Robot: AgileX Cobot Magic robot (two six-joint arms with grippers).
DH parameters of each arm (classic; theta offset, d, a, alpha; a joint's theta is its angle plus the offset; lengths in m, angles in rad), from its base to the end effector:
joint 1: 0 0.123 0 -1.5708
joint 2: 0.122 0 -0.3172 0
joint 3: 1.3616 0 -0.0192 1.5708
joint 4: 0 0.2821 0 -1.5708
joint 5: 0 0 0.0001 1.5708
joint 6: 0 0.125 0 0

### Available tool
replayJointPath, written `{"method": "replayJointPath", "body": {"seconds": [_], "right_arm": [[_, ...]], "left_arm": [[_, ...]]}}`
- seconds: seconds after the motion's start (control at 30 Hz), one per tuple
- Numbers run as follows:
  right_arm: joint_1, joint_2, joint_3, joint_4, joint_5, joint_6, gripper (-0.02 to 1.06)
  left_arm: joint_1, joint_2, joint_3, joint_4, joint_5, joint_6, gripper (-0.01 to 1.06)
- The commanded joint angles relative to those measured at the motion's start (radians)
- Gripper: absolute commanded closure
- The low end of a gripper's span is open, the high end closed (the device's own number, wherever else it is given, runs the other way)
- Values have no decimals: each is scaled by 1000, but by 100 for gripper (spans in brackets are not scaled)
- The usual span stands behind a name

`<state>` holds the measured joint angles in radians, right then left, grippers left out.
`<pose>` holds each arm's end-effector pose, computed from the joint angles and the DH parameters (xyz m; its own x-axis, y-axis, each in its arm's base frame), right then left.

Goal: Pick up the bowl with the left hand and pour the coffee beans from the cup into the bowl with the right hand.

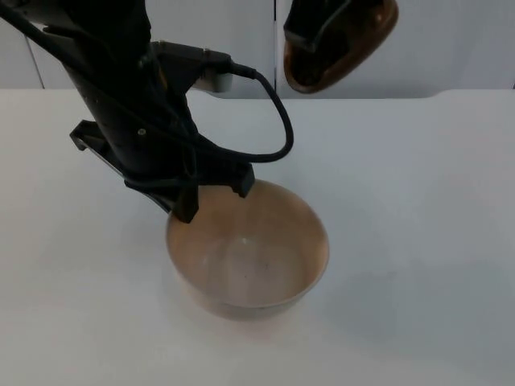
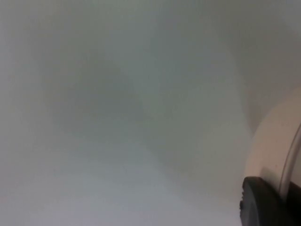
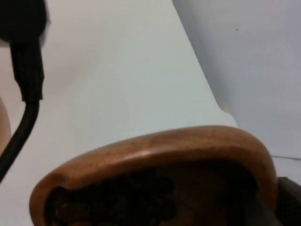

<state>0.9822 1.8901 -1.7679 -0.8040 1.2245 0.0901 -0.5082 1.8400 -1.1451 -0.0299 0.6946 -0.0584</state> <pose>0.3245 0.3335 0.3361 -0.3751 -0.8879 -0.2664 -0.5596 0.4459 -0.6986 0.3453 -0.1951 0.1504 -0.8794 0.3968 -0.2631 0.4209 0.9062 -0.0400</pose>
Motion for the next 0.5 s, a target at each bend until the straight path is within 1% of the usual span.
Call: {"method": "replayJointPath", "body": {"seconds": [0.0,0.47], "right_arm": [[7,-11,-2,-22,-3,-5,104],[7,-9,6,-29,-3,-8,104]], "left_arm": [[-6,-3,5,-12,5,0,105],[-6,-3,5,-14,5,0,105]]}}
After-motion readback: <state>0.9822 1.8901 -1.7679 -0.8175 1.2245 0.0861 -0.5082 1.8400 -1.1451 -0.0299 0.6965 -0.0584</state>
